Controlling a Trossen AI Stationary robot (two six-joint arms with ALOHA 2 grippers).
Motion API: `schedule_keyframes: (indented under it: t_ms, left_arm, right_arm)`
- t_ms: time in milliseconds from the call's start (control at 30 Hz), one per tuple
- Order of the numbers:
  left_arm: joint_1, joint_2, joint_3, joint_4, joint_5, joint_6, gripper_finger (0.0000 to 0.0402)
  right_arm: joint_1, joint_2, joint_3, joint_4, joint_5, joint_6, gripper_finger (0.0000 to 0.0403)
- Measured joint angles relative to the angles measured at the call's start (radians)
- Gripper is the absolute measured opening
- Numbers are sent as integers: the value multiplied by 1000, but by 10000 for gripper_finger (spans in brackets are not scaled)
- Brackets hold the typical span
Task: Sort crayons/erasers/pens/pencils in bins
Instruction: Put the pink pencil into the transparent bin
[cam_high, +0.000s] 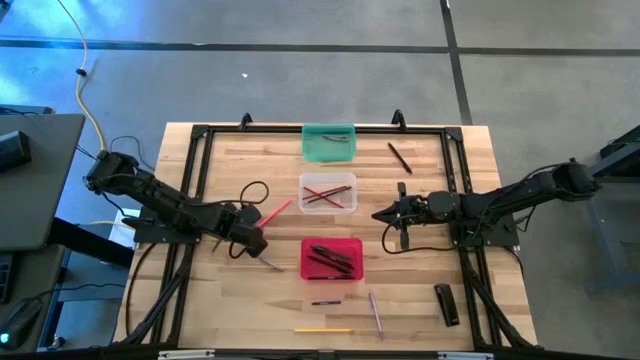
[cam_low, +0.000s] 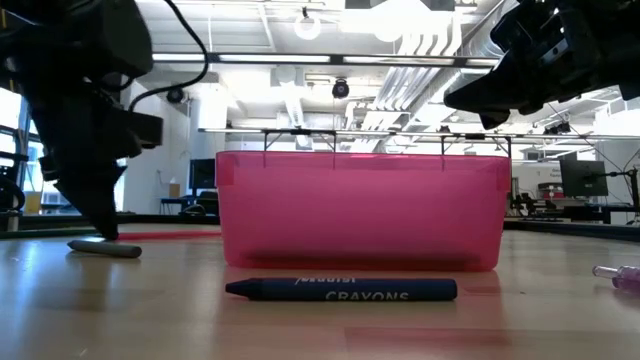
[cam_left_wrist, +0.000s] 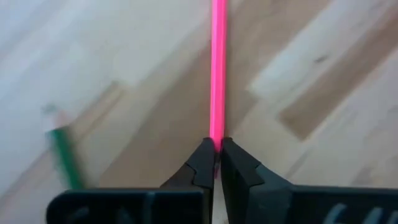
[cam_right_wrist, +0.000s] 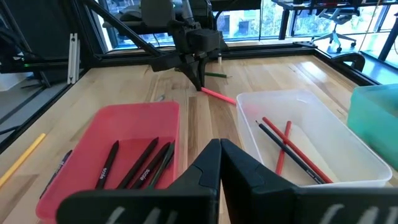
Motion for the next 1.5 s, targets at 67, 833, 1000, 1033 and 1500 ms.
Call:
schedule_keyframes:
  t_ms: [67,833,1000,1033,1500]
  left_arm:
    - [-12,-23,-2,-44,-17,-22,0]
    - [-114,-405,2,-241,-261,-115,1]
    - [-113,-409,3,-242,-254,-96,0]
    - [-113,-404,3,-241,-250,-89,0]
    - [-116,-264,3,-157,-140,-18,0]
  right_arm:
    - [0,0,0,0,0,0,0]
    - [13,0,0,23,0,0,0]
    - [13,0,0,23,0,-1,0]
    - [13,0,0,23,0,-2,0]
    - [13,0,0,22,0,-4,0]
